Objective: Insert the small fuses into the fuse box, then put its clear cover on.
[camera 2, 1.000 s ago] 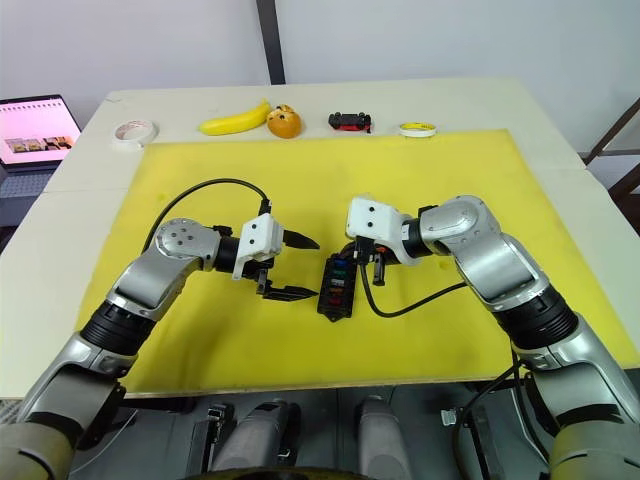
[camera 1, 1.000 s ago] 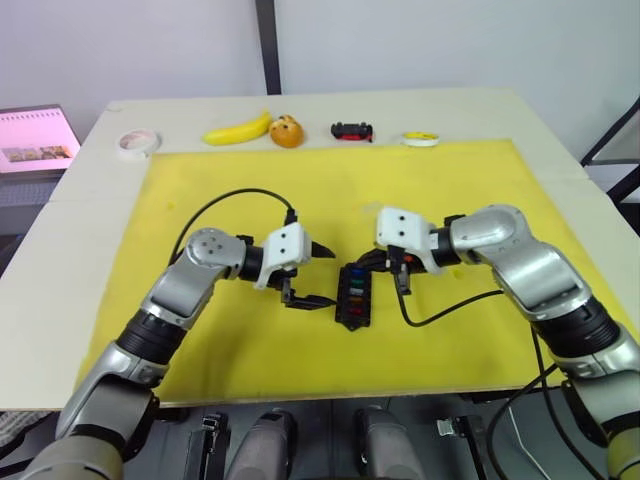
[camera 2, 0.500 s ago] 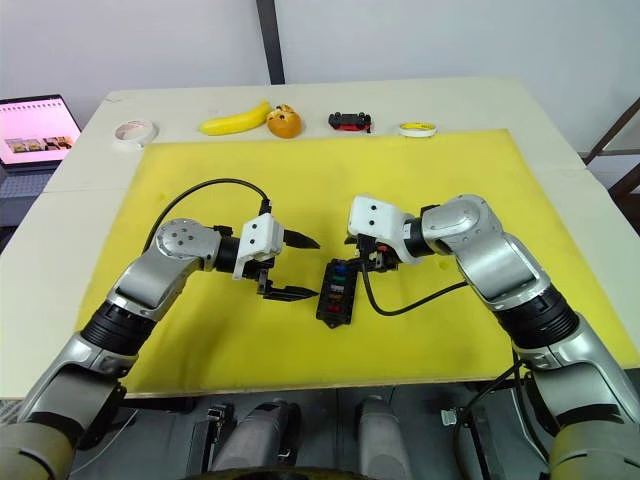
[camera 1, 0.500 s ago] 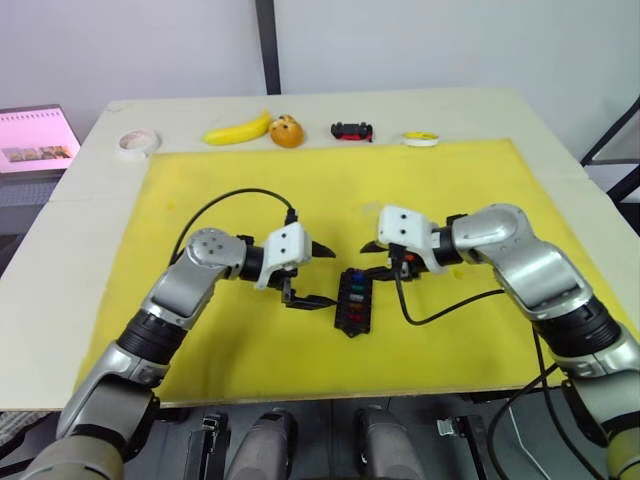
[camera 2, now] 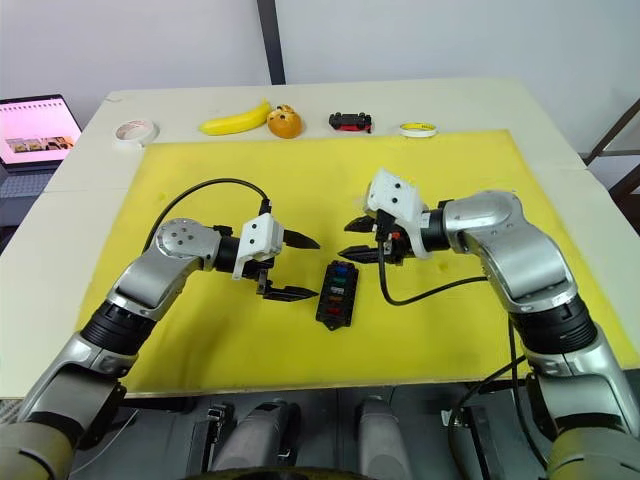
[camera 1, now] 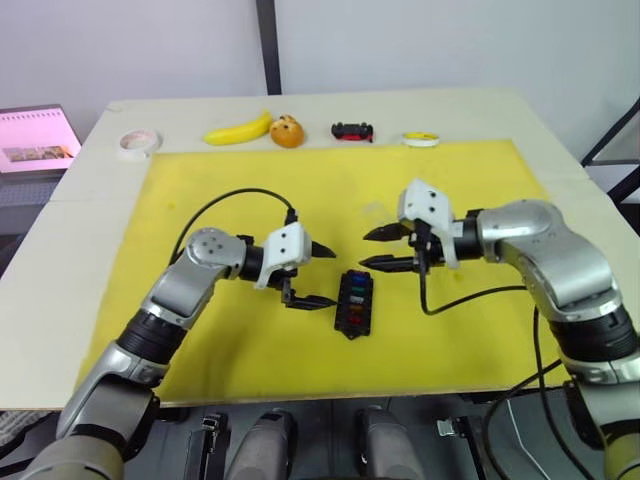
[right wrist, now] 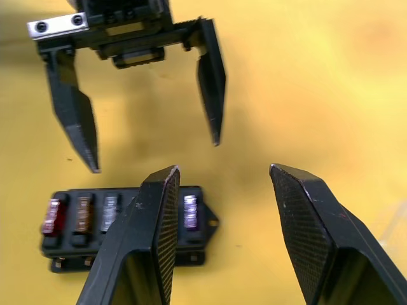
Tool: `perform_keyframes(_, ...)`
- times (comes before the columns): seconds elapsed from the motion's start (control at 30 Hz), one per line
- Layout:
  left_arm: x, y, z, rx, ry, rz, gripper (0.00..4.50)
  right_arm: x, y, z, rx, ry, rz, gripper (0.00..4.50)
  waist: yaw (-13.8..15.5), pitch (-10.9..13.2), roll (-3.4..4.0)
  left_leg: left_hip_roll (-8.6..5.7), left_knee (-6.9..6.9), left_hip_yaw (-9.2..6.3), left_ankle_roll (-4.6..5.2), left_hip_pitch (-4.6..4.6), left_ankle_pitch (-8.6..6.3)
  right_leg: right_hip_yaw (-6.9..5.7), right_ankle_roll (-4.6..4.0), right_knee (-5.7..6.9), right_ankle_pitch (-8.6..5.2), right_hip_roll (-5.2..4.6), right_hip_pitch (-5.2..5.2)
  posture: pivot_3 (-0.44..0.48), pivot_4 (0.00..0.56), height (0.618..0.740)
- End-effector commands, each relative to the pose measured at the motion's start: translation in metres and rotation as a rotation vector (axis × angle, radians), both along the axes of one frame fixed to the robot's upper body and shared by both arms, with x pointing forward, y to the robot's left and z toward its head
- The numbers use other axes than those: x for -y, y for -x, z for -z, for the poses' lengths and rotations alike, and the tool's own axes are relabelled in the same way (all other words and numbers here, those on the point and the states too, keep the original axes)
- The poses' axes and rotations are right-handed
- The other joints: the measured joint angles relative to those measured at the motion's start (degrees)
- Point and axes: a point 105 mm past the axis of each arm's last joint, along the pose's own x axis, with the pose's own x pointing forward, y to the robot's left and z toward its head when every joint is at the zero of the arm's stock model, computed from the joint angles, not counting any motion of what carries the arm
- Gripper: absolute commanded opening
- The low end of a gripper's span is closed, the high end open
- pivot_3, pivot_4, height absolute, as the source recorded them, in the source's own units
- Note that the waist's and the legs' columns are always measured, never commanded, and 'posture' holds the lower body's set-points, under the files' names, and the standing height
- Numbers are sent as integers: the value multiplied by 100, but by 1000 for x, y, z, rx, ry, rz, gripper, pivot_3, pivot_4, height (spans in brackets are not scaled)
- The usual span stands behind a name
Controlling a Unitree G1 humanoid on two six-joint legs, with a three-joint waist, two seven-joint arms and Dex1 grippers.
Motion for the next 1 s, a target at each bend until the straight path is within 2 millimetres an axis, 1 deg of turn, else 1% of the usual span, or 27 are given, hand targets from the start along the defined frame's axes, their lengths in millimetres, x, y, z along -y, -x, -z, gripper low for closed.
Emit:
perform_keyframes(0.03,1,3,-14,39,36,13,4500,-7,5,-4,48,-96,-10,1509,-5,0,0,0,1,1,0,0,0,1,0,3,0,0,0,0,150,740)
perform_keyframes(0.1,1,3,-13,38,36,10,4500,-8,6,5,45,-107,-7,644,-6,0,1,0,2,1,0,0,0,1,0,5,0,0,-1,0,150,740)
perform_keyframes(0.13,0,4,-13,38,36,9,4500,-8,6,9,43,-111,-5,77,-6,0,1,-1,2,1,-1,0,0,1,0,6,0,0,-1,0,150,740)
perform_keyframes(0.17,0,4,-13,37,36,8,4500,-8,5,12,39,-112,0,24,-5,0,1,-1,3,1,-1,1,0,1,0,6,0,0,-1,0,150,740)
perform_keyframes(0.37,0,5,-15,36,35,3,4500,-5,-2,27,20,-99,52,24,-7,0,1,-1,4,1,-1,1,0,1,0,7,0,0,-1,0,150,740)
perform_keyframes(0.53,-1,5,-16,36,34,0,4500,0,-2,44,-20,-40,68,24,-6,-1,2,-1,4,1,-1,1,0,0,0,7,0,0,-1,0,150,740)
perform_keyframes(0.73,-1,6,-16,36,38,-5,4500,6,-2,53,-43,-15,92,24,1,-2,1,-1,4,0,-1,2,0,0,0,7,0,0,1,0,150,740)
perform_keyframes(0.87,-1,6,-16,35,46,-10,4500,0,1,38,-25,-86,79,24,0,-3,2,-1,4,0,0,4,0,0,0,7,0,0,2,0,150,740)
perform_keyframes(0.93,-4,5,-20,32,76,-41,4500,0,-1,14,53,-154,118,24,-4,-3,2,-1,4,0,0,3,0,1,0,7,0,0,2,0,150,740)
perform_keyframes(1.0,-10,6,-26,7,123,-85,4500,9,2,-2,88,-201,176,24,-5,-2,3,-1,4,-1,-1,3,0,1,0,8,0,0,1,0,150,740)
